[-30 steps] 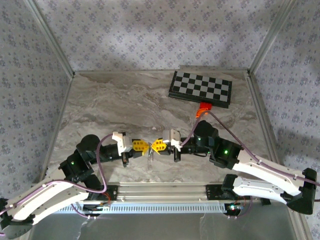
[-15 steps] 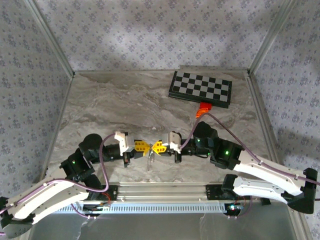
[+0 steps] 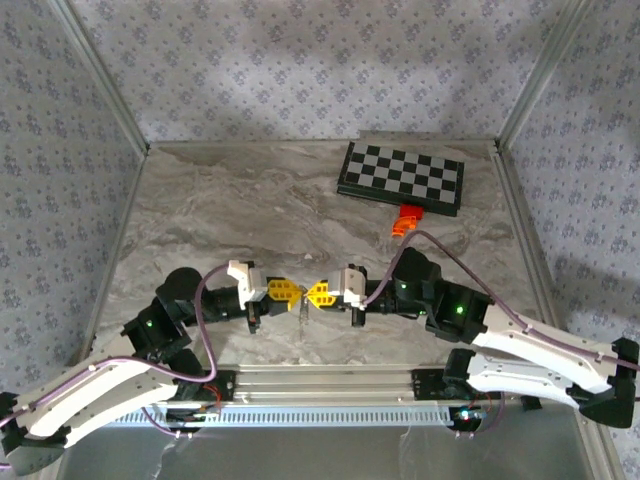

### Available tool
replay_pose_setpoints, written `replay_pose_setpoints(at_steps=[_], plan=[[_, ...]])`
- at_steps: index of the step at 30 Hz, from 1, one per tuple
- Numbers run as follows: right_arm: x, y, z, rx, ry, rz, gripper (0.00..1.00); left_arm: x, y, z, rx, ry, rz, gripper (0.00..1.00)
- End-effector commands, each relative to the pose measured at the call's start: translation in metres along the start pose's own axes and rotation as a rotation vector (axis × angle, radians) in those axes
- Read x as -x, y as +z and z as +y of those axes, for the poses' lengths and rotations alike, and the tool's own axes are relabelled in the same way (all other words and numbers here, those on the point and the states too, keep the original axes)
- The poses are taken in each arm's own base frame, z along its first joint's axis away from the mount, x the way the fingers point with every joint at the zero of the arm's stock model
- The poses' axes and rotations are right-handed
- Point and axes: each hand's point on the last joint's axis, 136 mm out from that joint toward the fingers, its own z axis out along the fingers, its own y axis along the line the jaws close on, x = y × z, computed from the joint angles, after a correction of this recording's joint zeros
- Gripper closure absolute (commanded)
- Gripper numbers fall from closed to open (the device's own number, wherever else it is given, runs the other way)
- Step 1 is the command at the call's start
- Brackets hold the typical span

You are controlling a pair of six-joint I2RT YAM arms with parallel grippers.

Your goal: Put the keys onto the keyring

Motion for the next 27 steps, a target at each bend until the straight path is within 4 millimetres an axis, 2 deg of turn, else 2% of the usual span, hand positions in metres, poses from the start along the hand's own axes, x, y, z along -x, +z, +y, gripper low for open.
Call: replay_pose_setpoints(at_steps=[1, 19, 27], plan=[[0.001, -0.003, 0.008, 0.018, -0.018, -0.016, 1.0, 0.027, -0.002, 0.003, 0.023, 0.011, -0.119, 1.0], [0.004, -0.01, -0.001, -0.054, -0.009, -0.073, 1.0, 0.036, -0.004, 0.013, 0.065, -0.016, -0.265, 1.0], [0.004, -0.014, -0.004, -0.081, -0.006, -0.089, 0.94, 0.044, -0.005, 0.013, 0.063, -0.032, -0.316, 1.0]])
